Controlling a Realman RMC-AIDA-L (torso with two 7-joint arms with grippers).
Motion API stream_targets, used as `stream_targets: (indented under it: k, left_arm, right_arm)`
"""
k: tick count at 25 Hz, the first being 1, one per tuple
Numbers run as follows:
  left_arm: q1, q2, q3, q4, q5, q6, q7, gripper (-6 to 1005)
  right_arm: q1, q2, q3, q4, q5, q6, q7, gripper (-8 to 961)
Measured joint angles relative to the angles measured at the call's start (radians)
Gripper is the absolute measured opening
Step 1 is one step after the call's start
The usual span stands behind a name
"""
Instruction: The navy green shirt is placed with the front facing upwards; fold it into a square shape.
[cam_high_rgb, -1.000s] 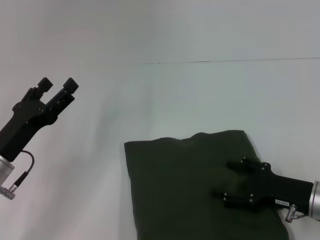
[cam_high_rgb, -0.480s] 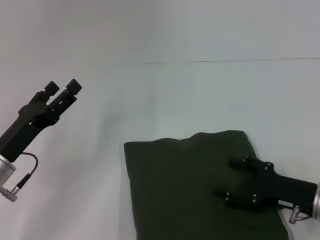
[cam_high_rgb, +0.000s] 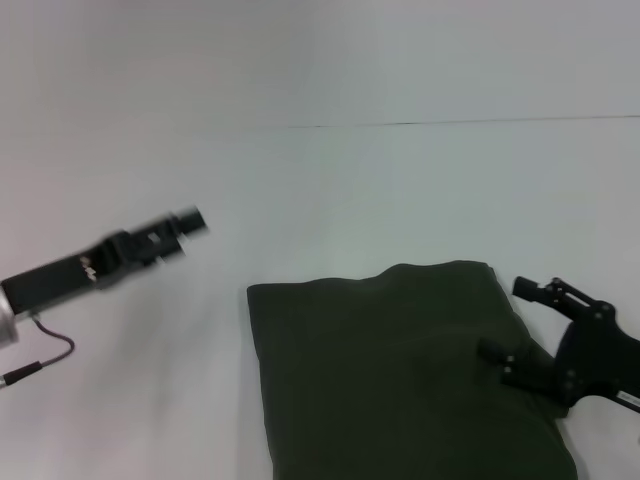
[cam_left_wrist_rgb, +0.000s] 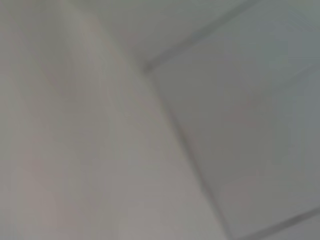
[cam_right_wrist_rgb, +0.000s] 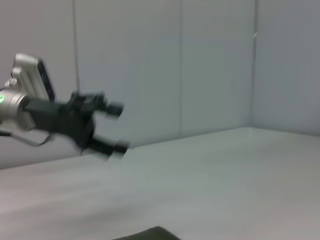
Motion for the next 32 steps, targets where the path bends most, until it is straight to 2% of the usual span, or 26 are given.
stream_targets:
  k: [1,4,6,10,17,26,32]
  left_arm:
    - [-0.025,0.016,0.009,0.013,0.077,0.012,-0.093,926]
    - [-0.102,0.046,0.028,0.008,0.258,0.038,-0.235,926]
    - [-0.139,0.049,0.048,-0.002,0.317,0.032,-0.265,926]
    - [-0.188,0.043,0.126,-0.023,0.362,-0.024,-0.327,926]
    - [-0.213,0.039,0.185,-0.052,0.377,-0.097,-0.409,926]
    - [-0.223,0.016,0.216,-0.056,0.379,-0.148,-0.448,925]
    - [-0.243,0.011,0.246,-0.083,0.38,-0.189,-0.452,925]
  right_arm:
    - [-0.006,0.0,0.012,-0.001,0.0,-0.007,0.0,918]
    - [-0.016,0.0,0.024,-0.001,-0.005,-0.013,0.0,919]
    - [-0.022,0.0,0.023,-0.001,-0.007,-0.013,-0.001,919]
    - [-0.037,0.0,0.021,0.002,-0.007,-0.013,-0.011,918]
    - [-0.045,0.0,0.021,0.003,-0.008,-0.01,-0.028,915]
    - [-0.046,0.0,0.02,0.001,-0.008,-0.01,-0.028,915]
    - [-0.045,0.0,0.02,0.002,-0.008,-0.014,-0.028,915]
